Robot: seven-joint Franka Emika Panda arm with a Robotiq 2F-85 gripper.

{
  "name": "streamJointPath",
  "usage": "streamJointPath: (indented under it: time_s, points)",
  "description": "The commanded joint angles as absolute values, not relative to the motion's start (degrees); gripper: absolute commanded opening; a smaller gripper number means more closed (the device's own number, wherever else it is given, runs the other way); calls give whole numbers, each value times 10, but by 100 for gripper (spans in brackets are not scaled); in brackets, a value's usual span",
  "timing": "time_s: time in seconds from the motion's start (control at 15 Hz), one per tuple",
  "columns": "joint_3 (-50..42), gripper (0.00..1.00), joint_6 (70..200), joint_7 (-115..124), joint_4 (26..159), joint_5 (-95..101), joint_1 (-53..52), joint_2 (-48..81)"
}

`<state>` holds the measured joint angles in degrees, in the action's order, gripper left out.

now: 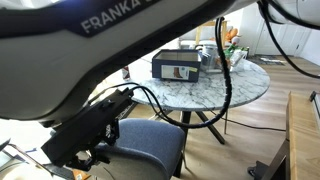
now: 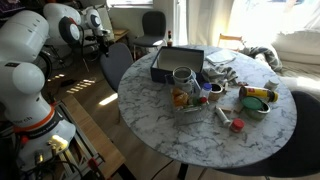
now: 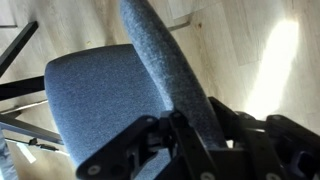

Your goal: Pull the chair on the left of the dining table towards the dining table

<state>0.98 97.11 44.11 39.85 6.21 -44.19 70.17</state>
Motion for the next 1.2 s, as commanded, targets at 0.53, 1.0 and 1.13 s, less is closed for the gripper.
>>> streamJointPath:
  time_s: [0.53, 1.0, 1.13]
  points:
    - [-20, 7, 1031, 521, 636, 45, -375, 568]
    - [-46, 7, 1095, 535, 775, 49, -362, 493]
    - [-57, 7, 1112, 539, 815, 51, -361, 471]
